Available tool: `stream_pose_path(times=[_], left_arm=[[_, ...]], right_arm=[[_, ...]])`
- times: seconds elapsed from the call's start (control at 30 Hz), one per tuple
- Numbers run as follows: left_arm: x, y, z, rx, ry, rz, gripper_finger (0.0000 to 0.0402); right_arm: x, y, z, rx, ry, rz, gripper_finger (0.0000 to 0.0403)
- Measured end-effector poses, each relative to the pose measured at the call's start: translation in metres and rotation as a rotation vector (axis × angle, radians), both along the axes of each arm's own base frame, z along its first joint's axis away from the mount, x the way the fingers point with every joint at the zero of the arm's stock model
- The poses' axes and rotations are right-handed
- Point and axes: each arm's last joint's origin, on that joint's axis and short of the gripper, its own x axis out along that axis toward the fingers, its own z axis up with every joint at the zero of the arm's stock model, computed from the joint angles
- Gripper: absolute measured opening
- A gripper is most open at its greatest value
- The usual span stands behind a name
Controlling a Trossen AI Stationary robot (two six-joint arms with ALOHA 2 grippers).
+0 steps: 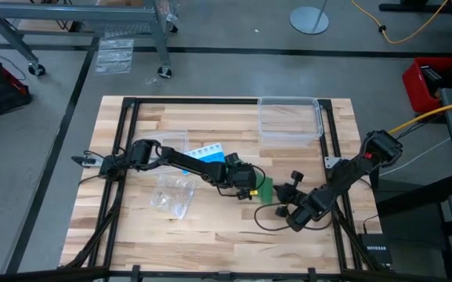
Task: Roll bandage
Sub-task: Roll the green bandage
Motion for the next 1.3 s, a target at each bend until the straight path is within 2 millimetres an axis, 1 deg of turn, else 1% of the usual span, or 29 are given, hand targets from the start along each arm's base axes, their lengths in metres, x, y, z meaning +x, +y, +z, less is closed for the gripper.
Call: stream_pose_path(times=[0.23,0.47,0.73,0.93,1.3], left_arm=[[-0.005,-0.002,-0.002,-0.014,0.037,0.031,0.0136],[-0.008,-0.002,-0.004,-0.029,0.056,0.066,0.0136],[-0.014,-0.011,-0.006,-0.044,0.081,0.093,0.0136],[-0.018,-0.016,-0.007,-0.051,0.104,0.112,0.0136],[-0.028,-0.015,-0.010,-0.065,0.174,0.200,0.0136]], right_arm=[[0.010,-0.003,0.002,-0.009,-0.007,0.030,0.0001],[0.010,-0.003,0.000,0.042,0.030,0.036,0.0001],[0.010,-0.005,-0.001,0.100,0.063,0.023,0.0001],[0.010,-0.004,-0.001,0.102,0.063,0.023,0.0001],[0.010,-0.004,-0.002,0.112,0.070,0.025,0.0001]])
